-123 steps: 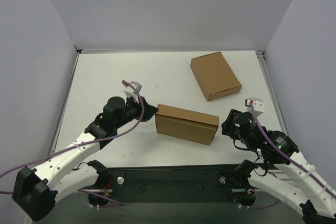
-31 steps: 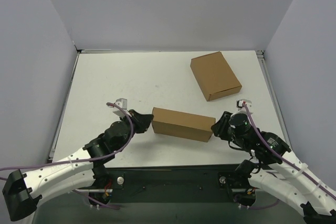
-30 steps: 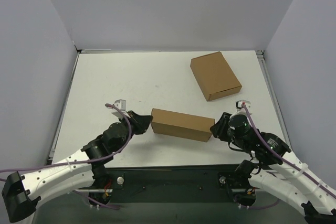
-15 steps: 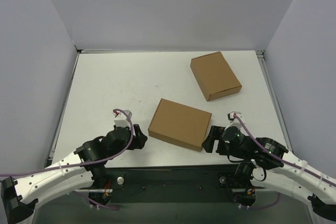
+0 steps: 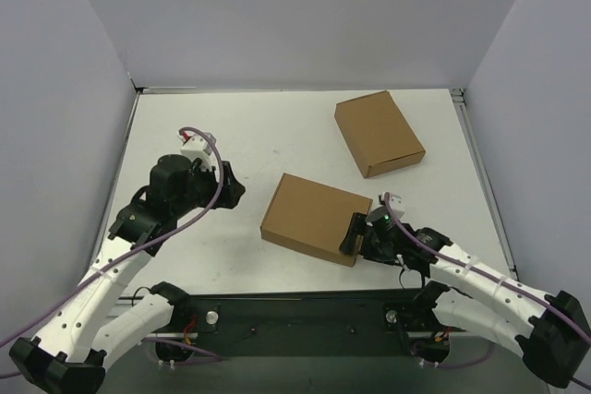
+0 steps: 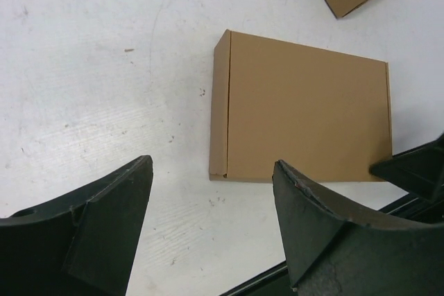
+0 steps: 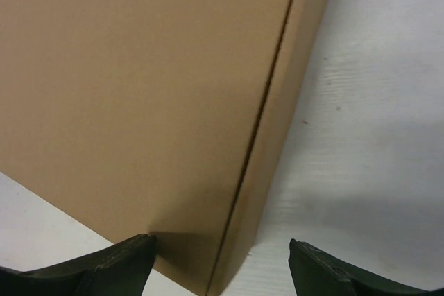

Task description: Fold the paper box

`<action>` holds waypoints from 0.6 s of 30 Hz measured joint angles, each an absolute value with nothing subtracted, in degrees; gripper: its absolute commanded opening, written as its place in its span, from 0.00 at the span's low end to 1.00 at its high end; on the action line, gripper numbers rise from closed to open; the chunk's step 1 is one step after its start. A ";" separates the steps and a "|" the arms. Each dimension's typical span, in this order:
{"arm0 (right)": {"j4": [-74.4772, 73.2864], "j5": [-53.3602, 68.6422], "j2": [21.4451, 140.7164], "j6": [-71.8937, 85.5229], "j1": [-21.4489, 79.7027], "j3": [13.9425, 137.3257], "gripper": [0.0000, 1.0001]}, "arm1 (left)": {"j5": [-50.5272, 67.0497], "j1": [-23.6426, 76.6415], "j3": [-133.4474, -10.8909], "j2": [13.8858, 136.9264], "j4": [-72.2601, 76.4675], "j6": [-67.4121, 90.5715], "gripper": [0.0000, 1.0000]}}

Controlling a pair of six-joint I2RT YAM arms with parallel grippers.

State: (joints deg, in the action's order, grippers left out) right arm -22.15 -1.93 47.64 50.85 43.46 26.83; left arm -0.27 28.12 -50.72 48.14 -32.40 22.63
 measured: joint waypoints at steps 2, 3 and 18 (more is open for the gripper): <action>-15.97 0.71 51.09 51.75 43.46 25.30 0.77 | 2.70 26.09 -53.19 49.19 -33.26 20.43 0.80; -12.75 2.02 53.08 52.49 43.46 24.82 0.76 | 4.29 24.99 -54.37 49.74 -33.41 19.75 0.80; 15.16 7.81 101.75 53.74 44.29 56.23 0.69 | 16.78 16.67 -57.74 52.51 -33.52 17.30 0.80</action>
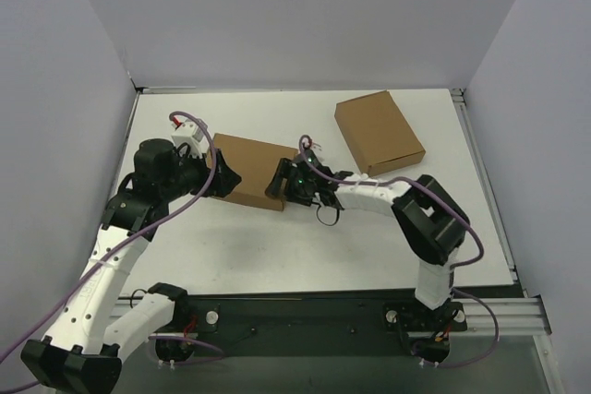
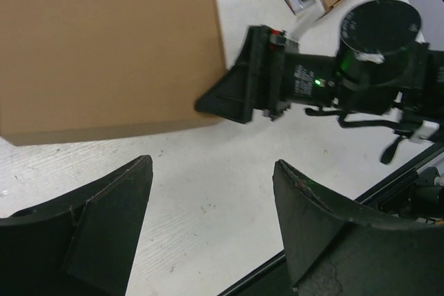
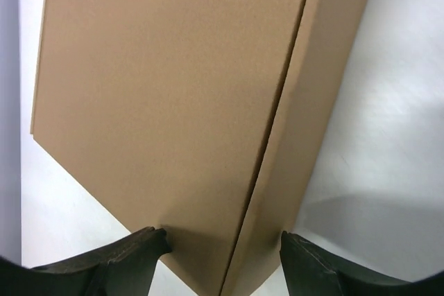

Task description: Fold the paper box

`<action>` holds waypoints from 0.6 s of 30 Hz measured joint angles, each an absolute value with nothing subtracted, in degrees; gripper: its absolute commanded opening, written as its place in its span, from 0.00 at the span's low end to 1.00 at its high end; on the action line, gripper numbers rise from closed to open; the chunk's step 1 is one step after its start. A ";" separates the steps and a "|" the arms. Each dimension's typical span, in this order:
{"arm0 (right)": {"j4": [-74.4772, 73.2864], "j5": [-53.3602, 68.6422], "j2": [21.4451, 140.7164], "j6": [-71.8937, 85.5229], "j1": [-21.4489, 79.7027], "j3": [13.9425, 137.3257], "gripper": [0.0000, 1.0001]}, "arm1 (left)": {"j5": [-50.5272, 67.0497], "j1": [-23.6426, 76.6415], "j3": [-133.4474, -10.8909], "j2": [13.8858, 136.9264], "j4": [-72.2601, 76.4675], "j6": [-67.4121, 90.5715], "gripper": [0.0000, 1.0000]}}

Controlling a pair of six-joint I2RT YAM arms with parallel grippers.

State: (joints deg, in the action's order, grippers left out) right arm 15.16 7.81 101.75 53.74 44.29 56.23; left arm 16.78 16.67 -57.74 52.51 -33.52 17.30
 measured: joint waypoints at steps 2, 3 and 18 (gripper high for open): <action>15.49 7.75 108.22 51.88 44.27 64.25 0.70 | 17.08 15.99 -57.74 52.51 -33.67 17.17 0.80; 15.22 7.79 110.91 50.85 44.25 67.92 0.71 | 17.30 15.46 -57.74 52.51 -33.74 16.99 0.80; 9.76 7.73 93.89 32.29 37.32 63.68 0.88 | 15.33 7.18 -53.80 46.68 -30.06 14.11 0.89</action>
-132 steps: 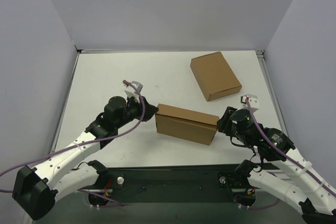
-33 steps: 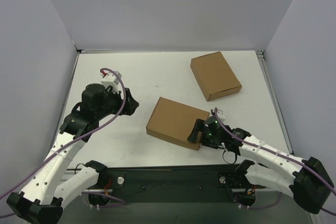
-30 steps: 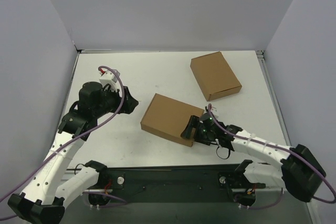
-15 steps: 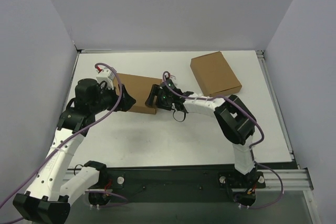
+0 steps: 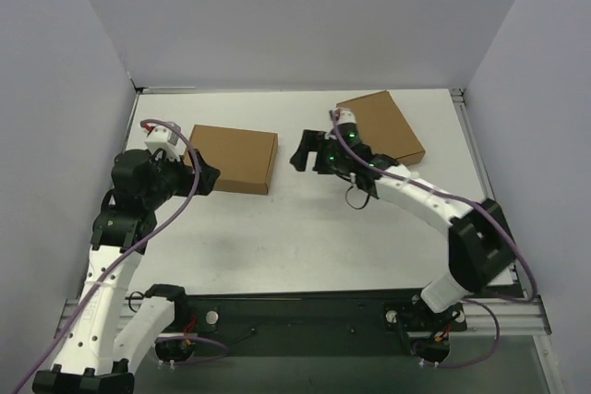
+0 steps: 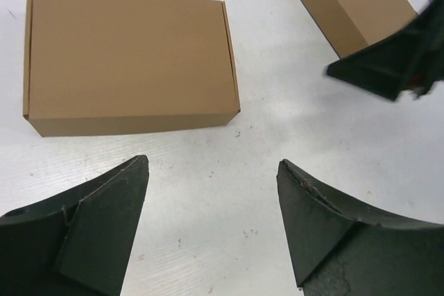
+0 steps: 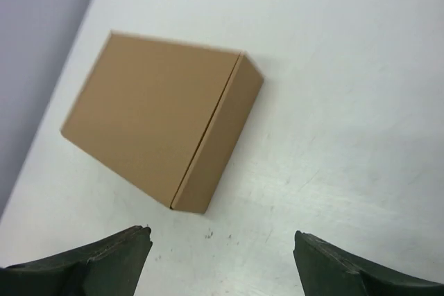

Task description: Fold the paper box

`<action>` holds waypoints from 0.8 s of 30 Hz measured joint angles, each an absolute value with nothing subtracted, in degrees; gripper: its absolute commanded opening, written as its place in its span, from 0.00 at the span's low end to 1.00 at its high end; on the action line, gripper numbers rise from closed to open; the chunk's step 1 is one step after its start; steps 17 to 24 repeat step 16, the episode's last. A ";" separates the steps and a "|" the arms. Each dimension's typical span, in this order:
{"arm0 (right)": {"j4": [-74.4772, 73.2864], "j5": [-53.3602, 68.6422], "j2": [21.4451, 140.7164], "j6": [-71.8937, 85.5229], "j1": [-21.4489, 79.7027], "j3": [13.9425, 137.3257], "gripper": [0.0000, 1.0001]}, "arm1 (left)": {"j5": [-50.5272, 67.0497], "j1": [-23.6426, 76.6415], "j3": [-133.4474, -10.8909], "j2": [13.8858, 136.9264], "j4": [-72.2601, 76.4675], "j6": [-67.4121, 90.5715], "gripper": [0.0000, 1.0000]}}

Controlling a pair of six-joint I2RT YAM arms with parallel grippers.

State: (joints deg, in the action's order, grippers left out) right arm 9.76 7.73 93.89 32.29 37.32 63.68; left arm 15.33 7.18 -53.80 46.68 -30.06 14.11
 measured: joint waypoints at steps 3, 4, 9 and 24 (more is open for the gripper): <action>8.99 7.44 80.25 30.11 30.50 57.39 0.88 | 14.37 7.14 -53.01 44.34 -29.10 13.17 0.91; 8.21 6.70 75.85 29.43 27.94 55.90 0.89 | 13.93 7.14 -52.90 43.68 -28.67 13.04 0.92; 1.63 4.60 58.22 25.58 20.71 51.00 0.89 | 11.16 7.14 -52.84 41.43 -27.35 13.56 0.93; -8.91 2.87 46.06 22.48 15.05 46.00 0.90 | 7.81 7.14 -52.82 40.95 -26.74 15.27 0.94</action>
